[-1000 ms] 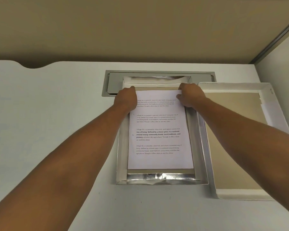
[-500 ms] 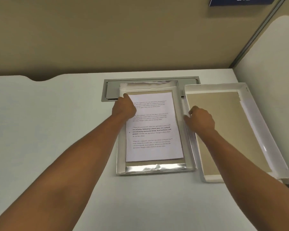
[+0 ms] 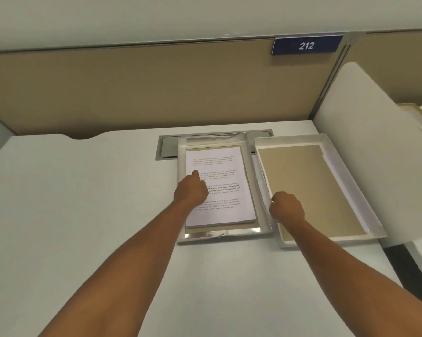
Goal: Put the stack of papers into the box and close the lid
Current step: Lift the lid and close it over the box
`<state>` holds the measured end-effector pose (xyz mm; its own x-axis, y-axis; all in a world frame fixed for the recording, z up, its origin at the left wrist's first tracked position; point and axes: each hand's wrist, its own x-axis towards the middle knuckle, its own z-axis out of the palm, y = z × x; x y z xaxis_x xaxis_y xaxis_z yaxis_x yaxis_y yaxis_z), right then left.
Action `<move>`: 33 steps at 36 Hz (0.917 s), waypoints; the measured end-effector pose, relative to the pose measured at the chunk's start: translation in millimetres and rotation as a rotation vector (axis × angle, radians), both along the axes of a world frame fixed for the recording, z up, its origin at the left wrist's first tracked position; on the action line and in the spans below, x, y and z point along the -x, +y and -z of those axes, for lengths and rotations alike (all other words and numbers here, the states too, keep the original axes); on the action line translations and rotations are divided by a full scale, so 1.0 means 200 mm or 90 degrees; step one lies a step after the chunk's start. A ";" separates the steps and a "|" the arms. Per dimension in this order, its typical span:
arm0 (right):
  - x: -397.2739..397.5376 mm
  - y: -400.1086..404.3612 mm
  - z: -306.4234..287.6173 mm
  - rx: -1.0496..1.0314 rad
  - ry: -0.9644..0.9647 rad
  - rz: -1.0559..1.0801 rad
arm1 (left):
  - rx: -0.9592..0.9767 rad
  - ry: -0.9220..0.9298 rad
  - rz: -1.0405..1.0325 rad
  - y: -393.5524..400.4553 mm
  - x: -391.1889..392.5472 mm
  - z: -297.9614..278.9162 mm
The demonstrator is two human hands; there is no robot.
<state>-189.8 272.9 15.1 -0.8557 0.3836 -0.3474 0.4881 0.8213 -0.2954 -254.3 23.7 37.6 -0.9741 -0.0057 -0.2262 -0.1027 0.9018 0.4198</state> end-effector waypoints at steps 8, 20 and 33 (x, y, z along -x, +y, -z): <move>-0.08 0.06 -0.12 -0.030 0.118 0.011 | -0.039 0.010 0.020 0.02 -0.17 -0.01; 0.01 0.15 -0.77 -0.002 0.397 0.016 | -0.182 -0.018 0.004 0.14 -0.19 -0.17; -0.03 0.14 -1.35 0.323 0.534 -0.045 | -0.392 -0.088 -0.051 0.22 -0.20 -0.25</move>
